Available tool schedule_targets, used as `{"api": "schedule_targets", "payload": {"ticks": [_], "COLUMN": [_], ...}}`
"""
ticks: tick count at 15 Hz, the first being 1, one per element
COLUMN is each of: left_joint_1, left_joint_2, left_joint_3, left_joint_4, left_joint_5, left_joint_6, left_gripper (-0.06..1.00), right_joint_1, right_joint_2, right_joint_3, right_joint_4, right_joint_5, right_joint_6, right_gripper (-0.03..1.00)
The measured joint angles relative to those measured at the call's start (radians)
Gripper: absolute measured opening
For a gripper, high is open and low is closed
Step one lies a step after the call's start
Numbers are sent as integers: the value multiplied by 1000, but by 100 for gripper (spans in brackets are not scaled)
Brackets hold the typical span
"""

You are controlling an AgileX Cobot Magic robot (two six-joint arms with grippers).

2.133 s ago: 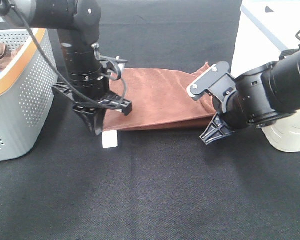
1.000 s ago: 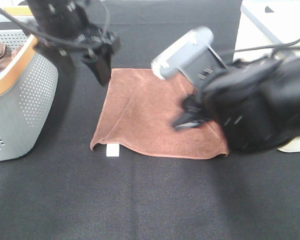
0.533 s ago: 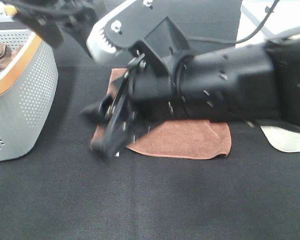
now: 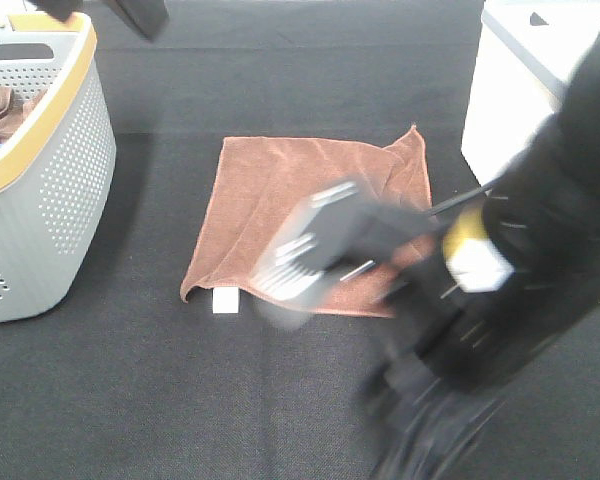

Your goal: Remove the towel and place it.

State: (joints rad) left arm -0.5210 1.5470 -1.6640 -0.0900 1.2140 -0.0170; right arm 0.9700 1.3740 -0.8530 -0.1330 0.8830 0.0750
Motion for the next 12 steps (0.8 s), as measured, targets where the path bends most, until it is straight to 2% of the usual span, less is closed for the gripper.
{"api": "schedule_targets", "payload": {"ticks": [1,2,3,7,8,10,12], "left_joint_1": [0,0,0,0,0,0,0], "left_joint_2": [-40,-92,-164,-492,-492,-735,-925], "left_joint_3": [37,111,210,626,626,834,981], "left_joint_4": [0,0,0,3,3,30,44], "left_joint_5": [-1,-2,-1,-1,-1,0,0], "left_joint_6": [0,0,-8,-54,-54,-61,-61], "left_gripper": [71,71,71,71,71,71,71], "right_joint_1": [0,-1,-1,-1,-1,-1,-1], "right_joint_2": [-35,-92,-163,-494,-494,-730,-914], "right_joint_3": [10,37,76,260,260,329,332], "right_joint_4": [-171,-266,-284,-209,-209,-196,-181], "right_joint_5": [90,166,204,225,225,279,279], "right_joint_6": [209,347,416,502,502,503,465], "right_gripper": [51,51,51,51,51,51,51]}}
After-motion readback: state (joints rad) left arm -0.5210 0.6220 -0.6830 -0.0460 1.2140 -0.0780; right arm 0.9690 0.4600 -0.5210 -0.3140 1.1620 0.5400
